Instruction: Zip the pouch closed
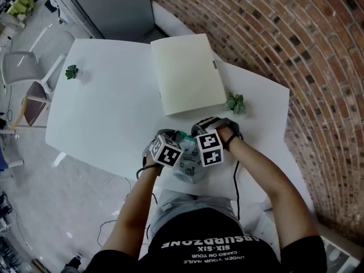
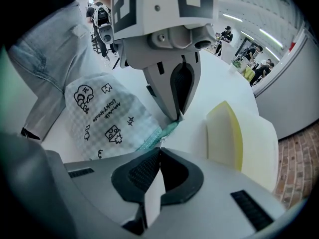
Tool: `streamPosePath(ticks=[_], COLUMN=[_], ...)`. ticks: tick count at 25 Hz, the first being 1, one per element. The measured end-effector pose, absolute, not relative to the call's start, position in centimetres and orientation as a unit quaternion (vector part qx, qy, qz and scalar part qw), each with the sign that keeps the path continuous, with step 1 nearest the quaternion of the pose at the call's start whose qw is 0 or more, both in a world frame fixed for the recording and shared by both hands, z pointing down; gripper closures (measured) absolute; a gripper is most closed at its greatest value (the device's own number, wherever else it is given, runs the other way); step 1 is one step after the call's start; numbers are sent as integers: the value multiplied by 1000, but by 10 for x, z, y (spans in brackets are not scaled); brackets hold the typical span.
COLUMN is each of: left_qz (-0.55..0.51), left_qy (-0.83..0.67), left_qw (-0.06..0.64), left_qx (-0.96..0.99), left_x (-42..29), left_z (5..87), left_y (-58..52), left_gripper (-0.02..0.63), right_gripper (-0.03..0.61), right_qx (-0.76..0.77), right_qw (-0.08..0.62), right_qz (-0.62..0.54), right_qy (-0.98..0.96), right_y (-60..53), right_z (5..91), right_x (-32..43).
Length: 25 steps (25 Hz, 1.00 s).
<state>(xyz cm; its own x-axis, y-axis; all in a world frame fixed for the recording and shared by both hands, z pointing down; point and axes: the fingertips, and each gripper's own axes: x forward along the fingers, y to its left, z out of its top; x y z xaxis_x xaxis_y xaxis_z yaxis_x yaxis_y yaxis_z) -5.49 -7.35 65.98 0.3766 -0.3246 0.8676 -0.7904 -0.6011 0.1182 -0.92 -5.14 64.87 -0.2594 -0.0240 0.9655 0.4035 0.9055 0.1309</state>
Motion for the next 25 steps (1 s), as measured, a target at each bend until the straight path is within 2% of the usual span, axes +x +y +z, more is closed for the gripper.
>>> streamPosePath(ticks=[25], left_qz=[431], left_qy=[-354], left_qw=[274], left_qx=[783], left_x=[-55], left_z=[660], left_y=[-73], left_gripper=[590], right_gripper=[578], right_qx=[-137], right_qw=[609], right_qz=[-162], right_qy=[-765], right_y=[-46], right_z=[647], right_x=[5])
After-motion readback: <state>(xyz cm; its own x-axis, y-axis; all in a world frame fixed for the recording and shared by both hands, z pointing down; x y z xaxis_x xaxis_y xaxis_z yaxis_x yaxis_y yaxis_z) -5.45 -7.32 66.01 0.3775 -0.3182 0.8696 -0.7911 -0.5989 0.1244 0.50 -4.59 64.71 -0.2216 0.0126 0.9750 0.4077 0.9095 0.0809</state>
